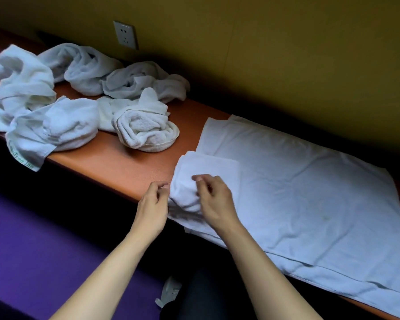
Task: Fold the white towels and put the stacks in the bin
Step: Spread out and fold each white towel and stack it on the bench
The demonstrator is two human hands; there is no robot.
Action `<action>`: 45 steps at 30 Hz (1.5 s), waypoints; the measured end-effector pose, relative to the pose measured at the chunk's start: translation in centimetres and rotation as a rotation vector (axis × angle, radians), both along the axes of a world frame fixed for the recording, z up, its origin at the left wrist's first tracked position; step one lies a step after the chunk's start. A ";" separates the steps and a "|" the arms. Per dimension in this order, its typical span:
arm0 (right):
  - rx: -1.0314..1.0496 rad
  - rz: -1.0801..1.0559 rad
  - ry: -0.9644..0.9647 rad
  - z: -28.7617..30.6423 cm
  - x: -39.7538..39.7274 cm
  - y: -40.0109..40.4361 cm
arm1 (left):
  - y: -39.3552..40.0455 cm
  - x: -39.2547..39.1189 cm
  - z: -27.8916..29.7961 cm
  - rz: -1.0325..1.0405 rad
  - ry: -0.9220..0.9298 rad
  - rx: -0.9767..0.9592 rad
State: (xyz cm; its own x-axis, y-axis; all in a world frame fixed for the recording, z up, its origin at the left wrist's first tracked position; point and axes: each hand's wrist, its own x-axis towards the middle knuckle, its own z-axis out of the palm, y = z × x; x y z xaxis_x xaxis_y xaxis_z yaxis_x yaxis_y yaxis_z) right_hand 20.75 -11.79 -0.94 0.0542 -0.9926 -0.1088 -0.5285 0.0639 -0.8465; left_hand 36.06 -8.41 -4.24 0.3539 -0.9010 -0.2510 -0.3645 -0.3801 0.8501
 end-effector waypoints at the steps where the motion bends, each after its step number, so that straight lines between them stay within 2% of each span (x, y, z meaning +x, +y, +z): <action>1: -0.038 -0.101 0.004 0.1 -1.0 -0.1 | -0.2 -0.3 0.3 -0.003 -0.018 0.021; 3: -0.034 -0.288 0.094 -0.2 -3.3 -0.3 | -0.8 -0.8 0.7 -0.006 -0.038 0.090; 6: 0.179 -0.407 0.205 -1.0 -5.9 0.0 | -2.5 -1.1 0.8 -0.023 -0.040 0.221; 10: 0.352 -0.338 -0.035 -1.4 -6.2 0.0 | -4.0 -1.1 1.7 0.034 0.050 0.326; 14: 0.407 -0.370 -0.279 -1.8 -5.9 -0.5 | -4.5 -1.2 2.1 0.082 0.143 0.276; 18: 0.295 -0.327 -0.258 -1.4 -6.4 -0.2 | -4.3 -1.7 2.7 0.145 0.233 0.161; 26: 0.129 -0.325 -0.234 0.3 -12.7 0.6 | -2.3 -7.3 4.7 -0.147 0.213 -0.039; 34: 0.049 -0.445 -0.234 1.8 -23.1 3.5 | -1.3 -17.6 5.6 -0.430 0.180 -0.112; 45: -0.091 -0.654 -0.271 3.1 -38.7 6.6 | -0.4 -34.2 7.0 -0.560 0.246 -0.211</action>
